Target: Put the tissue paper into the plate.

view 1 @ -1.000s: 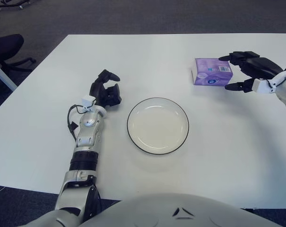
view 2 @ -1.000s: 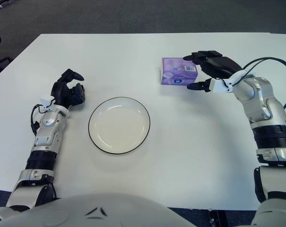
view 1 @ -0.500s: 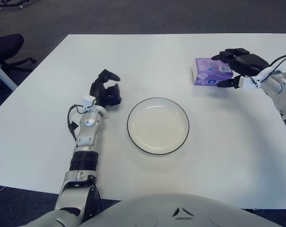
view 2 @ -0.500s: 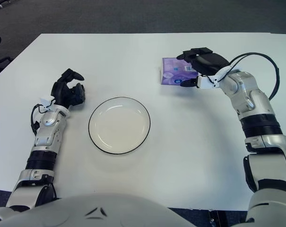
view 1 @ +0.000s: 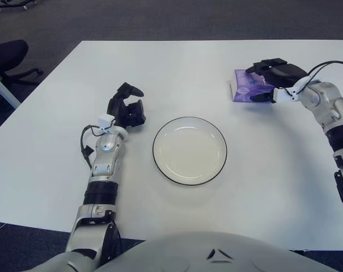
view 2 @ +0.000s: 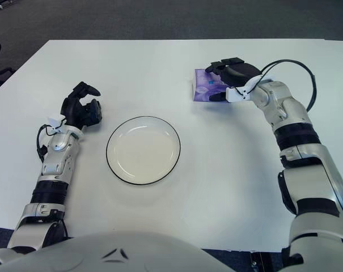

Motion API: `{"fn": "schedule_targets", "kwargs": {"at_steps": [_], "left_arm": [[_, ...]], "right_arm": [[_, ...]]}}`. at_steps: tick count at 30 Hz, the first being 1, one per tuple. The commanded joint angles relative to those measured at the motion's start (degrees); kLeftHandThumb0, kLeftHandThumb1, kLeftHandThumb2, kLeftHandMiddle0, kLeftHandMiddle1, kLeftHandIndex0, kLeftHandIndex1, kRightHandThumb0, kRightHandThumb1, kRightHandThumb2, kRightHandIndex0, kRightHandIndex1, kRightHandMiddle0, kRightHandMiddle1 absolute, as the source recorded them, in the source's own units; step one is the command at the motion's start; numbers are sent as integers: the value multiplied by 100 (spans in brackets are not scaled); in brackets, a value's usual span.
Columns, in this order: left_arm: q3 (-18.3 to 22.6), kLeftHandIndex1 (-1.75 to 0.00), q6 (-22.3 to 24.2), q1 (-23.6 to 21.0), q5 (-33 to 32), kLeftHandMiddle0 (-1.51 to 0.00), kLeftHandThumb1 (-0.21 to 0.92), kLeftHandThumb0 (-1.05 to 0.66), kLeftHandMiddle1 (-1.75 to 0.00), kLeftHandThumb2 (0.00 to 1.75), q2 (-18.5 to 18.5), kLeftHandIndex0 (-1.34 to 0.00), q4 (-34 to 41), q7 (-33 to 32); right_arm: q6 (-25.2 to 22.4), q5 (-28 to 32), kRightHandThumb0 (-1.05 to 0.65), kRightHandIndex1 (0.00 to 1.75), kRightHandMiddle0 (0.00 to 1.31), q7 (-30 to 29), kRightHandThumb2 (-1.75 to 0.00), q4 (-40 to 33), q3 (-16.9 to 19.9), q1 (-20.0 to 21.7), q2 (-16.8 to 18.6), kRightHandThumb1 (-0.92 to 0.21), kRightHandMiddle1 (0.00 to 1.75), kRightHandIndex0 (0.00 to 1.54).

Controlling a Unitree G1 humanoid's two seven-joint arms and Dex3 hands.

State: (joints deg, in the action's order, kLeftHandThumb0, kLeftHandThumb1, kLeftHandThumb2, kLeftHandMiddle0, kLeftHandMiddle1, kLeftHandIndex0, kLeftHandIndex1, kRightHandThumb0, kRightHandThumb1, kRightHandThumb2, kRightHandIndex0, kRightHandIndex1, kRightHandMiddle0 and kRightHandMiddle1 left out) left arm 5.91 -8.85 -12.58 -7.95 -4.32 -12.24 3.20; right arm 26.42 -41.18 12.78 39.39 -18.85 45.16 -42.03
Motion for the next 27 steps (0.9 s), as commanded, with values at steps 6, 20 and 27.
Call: {"fn": "schedule_targets", "kwargs": {"at_steps": [6,20,27], "left_arm": [[-135,-175,-56,1142,75,-131,34,-47,-175,129,453,-59,-593,-124],[-126,-175,-57,1162,41,-131,34,-47,-175,129,443,-60,-581,-94],[-135,-175,-92,1188,64,-132,34,-47,-175,129,444,-60,-562,-111]], "right_arm": [[141,-158,-105,1,0,-136,-68,642,-350,491,260,-92,45,0],[-6,-287,-105,0,0,-433,-69,1427,-710,878,518,-92,40,0],[-60,-349,-105,0,0,-764,-71,1851,-871,1041,638,-92,38,0]]}}
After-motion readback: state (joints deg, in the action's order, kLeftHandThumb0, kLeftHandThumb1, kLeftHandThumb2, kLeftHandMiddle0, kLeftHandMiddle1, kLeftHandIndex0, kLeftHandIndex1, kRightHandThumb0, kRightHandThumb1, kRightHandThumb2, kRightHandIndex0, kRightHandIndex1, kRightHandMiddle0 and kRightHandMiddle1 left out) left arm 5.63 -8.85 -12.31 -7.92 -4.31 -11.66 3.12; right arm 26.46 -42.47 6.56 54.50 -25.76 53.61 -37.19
